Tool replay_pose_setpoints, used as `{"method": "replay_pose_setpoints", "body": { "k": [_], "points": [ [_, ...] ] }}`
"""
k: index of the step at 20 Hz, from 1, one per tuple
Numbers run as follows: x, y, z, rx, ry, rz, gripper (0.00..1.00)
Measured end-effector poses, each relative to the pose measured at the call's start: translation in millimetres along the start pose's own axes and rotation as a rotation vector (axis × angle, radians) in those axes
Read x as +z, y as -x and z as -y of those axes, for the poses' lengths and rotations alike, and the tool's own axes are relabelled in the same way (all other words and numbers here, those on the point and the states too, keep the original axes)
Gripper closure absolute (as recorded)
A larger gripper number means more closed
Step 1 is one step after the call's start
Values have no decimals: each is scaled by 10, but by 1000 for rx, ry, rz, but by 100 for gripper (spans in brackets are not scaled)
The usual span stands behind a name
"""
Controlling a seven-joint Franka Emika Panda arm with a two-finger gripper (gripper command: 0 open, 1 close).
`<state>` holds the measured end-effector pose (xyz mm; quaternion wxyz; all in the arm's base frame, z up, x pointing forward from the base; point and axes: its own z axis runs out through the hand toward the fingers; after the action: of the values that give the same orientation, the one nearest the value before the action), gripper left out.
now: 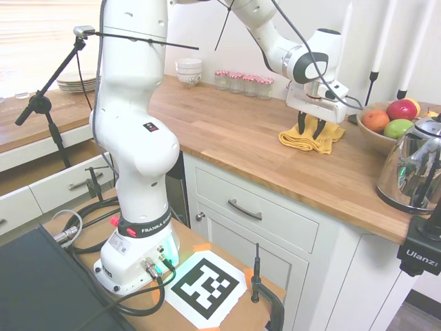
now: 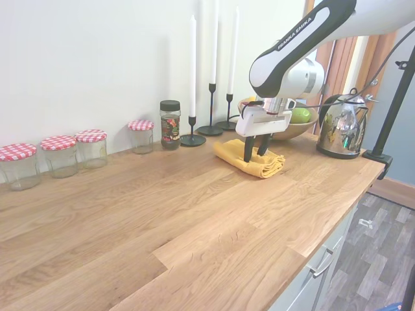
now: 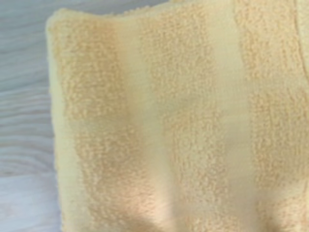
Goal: Wipe the counter
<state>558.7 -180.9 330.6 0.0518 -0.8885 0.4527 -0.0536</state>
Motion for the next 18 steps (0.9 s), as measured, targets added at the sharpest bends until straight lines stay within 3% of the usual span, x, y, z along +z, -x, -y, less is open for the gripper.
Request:
{"method": "replay_pose_setpoints", "body": {
  "k": [18],
  "points": [
    [17, 104, 102, -27, -29, 19, 100]
  ]
}}
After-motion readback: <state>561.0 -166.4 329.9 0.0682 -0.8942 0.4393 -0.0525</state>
